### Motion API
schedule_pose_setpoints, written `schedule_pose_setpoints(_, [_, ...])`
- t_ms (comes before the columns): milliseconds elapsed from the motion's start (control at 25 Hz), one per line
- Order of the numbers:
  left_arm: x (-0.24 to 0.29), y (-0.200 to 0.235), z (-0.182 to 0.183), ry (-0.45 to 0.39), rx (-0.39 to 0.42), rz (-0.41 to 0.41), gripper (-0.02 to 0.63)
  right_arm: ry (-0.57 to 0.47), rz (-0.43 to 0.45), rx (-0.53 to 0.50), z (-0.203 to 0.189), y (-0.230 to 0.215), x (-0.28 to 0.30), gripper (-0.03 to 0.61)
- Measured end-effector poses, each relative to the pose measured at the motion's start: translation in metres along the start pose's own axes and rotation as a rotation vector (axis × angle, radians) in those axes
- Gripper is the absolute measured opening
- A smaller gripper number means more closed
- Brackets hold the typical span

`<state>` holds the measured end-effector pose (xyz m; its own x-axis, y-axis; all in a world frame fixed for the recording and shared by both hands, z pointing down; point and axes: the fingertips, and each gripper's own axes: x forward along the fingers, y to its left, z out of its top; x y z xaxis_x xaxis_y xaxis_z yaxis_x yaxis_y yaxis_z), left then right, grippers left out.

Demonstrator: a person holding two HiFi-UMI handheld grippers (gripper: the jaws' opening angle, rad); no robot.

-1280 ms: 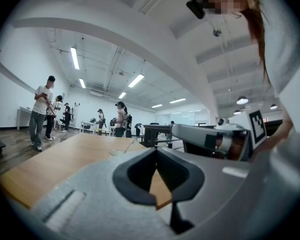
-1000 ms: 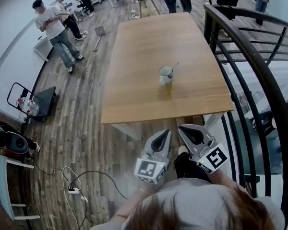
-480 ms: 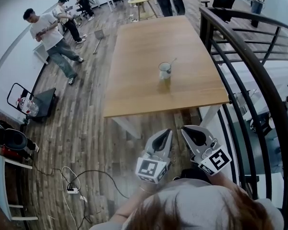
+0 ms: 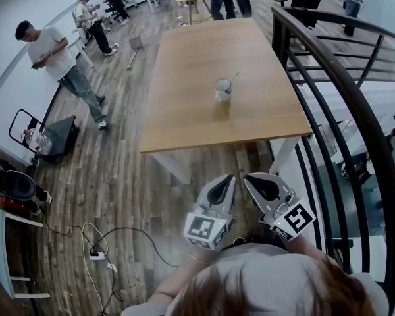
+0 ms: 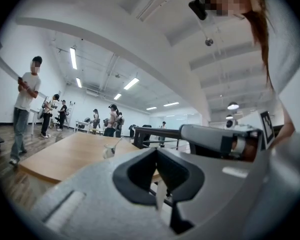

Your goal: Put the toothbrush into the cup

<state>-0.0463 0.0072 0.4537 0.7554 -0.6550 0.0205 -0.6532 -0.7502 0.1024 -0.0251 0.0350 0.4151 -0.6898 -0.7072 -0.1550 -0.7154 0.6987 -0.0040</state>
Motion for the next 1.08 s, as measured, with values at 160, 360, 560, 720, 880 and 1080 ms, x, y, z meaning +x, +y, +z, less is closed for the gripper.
schedule_pose_setpoints(160, [0.0,-0.002,0.002,-0.006,0.005,0.002,0.0,0.012,0.0,-0.009,-0.002,0.0,-0.003,0.003])
schedule_pose_setpoints(360, [-0.003,-0.005,0.001,-0.009,0.011,-0.006,0.0,-0.01,-0.004,-0.01,0.003,0.005,-0.005,0.003])
schedule_pose_setpoints(560, [-0.005,-0.008,0.001,-0.005,0.012,-0.013,0.001,-0.004,-0.01,-0.004,0.001,0.008,-0.008,0.003])
schedule_pose_setpoints(720, [-0.005,-0.012,0.0,-0.005,0.014,-0.016,0.0,-0.005,-0.015,-0.005,0.002,0.007,-0.01,0.003])
schedule_pose_setpoints(880, [-0.007,-0.014,0.004,-0.015,0.016,-0.023,0.0,-0.005,-0.019,-0.015,0.005,0.01,-0.012,0.003])
schedule_pose_setpoints(1080, [-0.011,-0.019,0.011,-0.018,0.017,-0.032,0.0,-0.008,-0.023,-0.012,0.011,0.015,-0.014,0.003])
